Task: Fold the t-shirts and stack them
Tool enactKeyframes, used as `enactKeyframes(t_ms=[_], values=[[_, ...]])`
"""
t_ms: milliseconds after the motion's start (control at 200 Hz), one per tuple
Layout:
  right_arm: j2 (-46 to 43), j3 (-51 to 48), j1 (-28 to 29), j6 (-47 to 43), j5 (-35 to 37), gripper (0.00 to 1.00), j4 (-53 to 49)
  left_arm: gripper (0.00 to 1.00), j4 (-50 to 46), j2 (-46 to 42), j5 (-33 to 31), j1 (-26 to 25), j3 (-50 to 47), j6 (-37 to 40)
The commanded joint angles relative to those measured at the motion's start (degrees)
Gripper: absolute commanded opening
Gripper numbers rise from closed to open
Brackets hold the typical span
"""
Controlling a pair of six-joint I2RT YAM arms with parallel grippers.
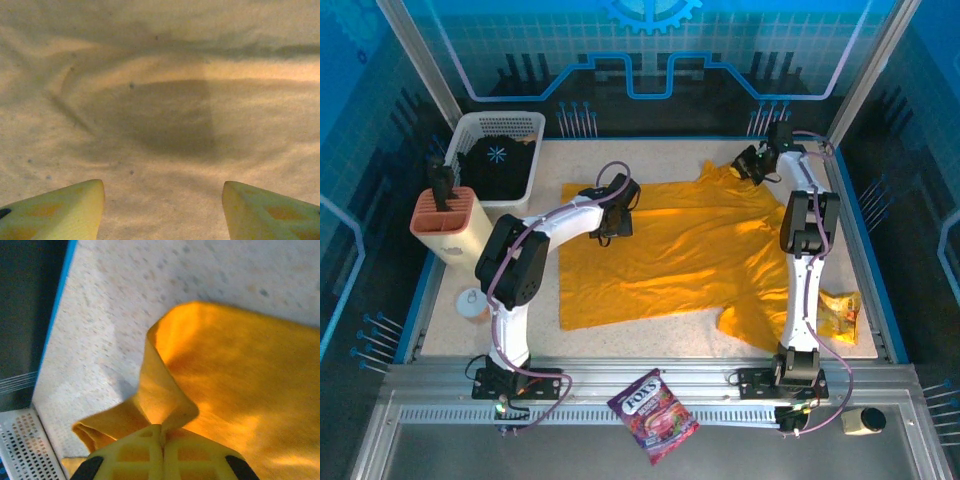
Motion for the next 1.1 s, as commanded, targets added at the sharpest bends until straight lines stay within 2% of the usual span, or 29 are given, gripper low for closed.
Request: enactKeyframes(t_ms=[0, 265, 460, 565, 746, 921, 1021, 1096], values=[[2.96, 4.53, 1.21, 1.54, -1.77, 0.0, 3.08, 0.64, 0.21, -1.81, 0.56, -0.62, -1.15, -0.75], [11.81, 6.97, 2.76, 12.55, -6.14, 0.0, 27.12, 0.64, 0.15, -0.95, 0.2, -0.73, -2.06, -0.75], [16.54, 6.16, 4.29, 19.94, -7.35, 0.41, 47.33, 0.64, 0.01, -0.53, -0.42, -0.72, -2.3, -0.75], [14.54, 1.75, 4.58, 21.49, -6.42, 0.56, 56.97, 0.64, -0.33, -0.57, -1.2, -0.72, -2.24, -0.75], [7.01, -5.8, 3.5, 20.22, -6.54, 0.62, 62.09, 0.65, -3.96, -1.43, -5.73, -0.69, -2.11, -3.07], [-7.99, -20.35, 0.97, 13.76, -7.91, 0.64, 63.26, 0.67, -5.3, -4.31, -9.52, -0.23, -5.39, -5.4], [-18.65, -29.39, -1.04, 7.2, -8.48, 0.64, 58.52, 0.68, -4.02, -6.94, -9.25, 0.71, -8.12, -5.78], [-26.76, -35.65, -2.41, -0.15, -6.58, 0.64, 48.65, 0.69, -3.68, -8.11, -8.85, 1.86, -9.59, -6.16]])
